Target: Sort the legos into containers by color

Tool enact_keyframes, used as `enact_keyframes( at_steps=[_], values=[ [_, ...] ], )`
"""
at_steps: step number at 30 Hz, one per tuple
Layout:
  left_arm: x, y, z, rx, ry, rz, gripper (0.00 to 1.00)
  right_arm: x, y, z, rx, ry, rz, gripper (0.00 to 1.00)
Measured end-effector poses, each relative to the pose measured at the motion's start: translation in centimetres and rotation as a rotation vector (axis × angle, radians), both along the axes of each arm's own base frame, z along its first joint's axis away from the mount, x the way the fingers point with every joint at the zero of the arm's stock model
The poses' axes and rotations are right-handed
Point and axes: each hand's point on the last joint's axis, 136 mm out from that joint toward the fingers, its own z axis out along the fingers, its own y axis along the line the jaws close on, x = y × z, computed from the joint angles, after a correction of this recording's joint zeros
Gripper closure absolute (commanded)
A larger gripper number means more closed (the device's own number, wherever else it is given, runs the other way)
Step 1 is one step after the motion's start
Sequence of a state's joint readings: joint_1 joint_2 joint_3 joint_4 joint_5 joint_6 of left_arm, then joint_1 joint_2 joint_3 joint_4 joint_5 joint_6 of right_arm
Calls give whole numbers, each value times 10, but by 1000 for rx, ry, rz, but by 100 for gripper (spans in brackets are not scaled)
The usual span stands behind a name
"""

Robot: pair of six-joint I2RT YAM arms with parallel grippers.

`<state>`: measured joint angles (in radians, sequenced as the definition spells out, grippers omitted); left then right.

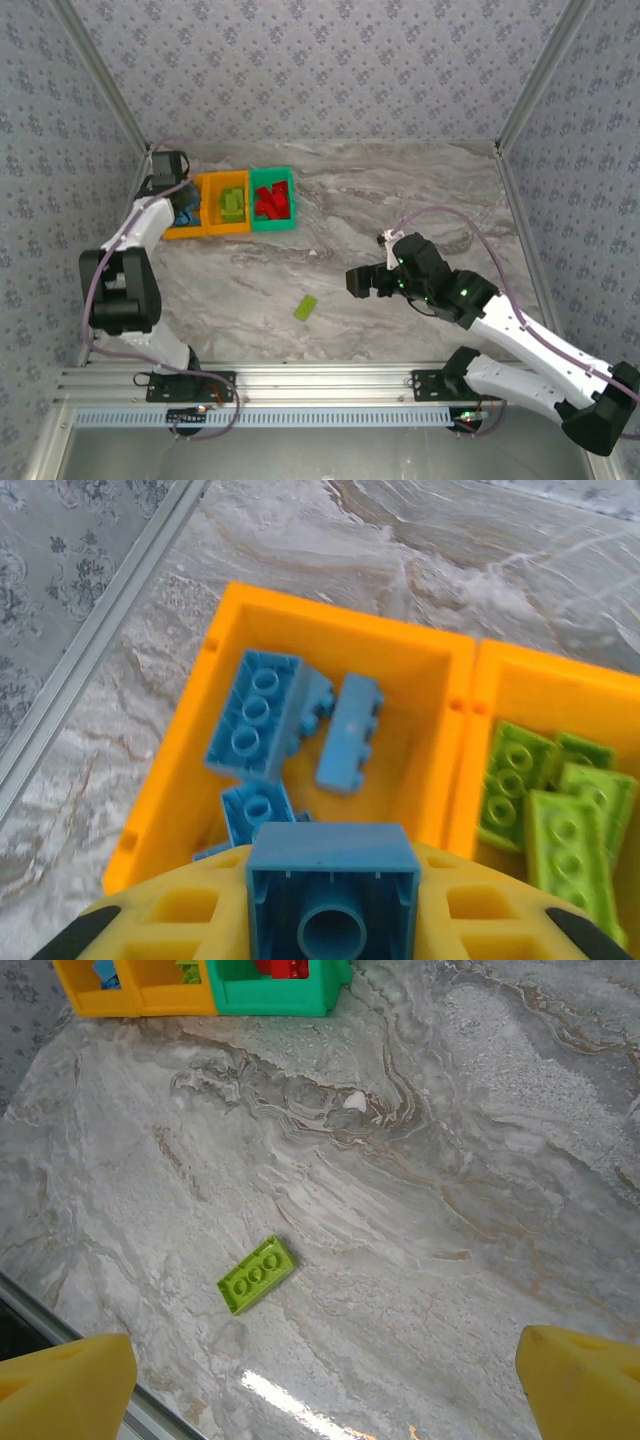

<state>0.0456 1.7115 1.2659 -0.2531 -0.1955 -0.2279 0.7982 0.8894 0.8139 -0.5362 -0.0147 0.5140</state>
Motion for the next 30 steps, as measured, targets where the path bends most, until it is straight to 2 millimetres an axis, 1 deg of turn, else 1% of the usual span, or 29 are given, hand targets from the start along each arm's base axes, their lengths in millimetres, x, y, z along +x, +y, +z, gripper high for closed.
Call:
enact_keyframes(
  at_steps=[2,4,7,9,13,15,17,19,21,22,24,26,28,29,30],
  values=[
    [11,7,-9,-4,8,8,71,-1,0,-2,3,9,-5,0],
    [19,11,-14,-14,16,9,68,-3,1,-6,2,22,-6,0],
    [29,15,-15,-19,13,2,61,-8,1,-13,-6,46,-3,0],
    [31,15,-14,-24,11,-8,58,-10,1,-16,-9,55,-5,0],
    [29,7,-12,-55,9,-41,51,-8,2,-20,-10,69,-21,0],
    [23,3,-7,-69,4,-54,49,-5,6,-25,-16,84,-25,0],
    [13,-1,4,-79,-11,-67,50,-4,13,-33,-25,107,-18,0],
    [2,-6,20,-90,-33,-83,50,-5,23,-42,-35,132,-3,0],
    [-9,-16,40,-99,-67,-107,50,-9,34,-50,-46,146,26,0],
    [-19,-26,52,-102,-89,-133,50,-11,40,-54,-55,152,41,0],
    [-41,-55,76,-99,-128,-204,50,-15,50,-65,-83,165,74,0],
    [-70,-99,104,-91,-177,-334,49,-20,60,-77,-137,174,115,0],
    [-102,-138,128,-76,-215,-479,48,-23,71,-87,-193,171,162,0],
    [-120,-154,137,-63,-228,-551,48,-25,77,-91,-223,165,191,0],
    [-134,-163,143,-48,-234,-605,47,-26,84,-95,-250,159,218,0]
  ],
)
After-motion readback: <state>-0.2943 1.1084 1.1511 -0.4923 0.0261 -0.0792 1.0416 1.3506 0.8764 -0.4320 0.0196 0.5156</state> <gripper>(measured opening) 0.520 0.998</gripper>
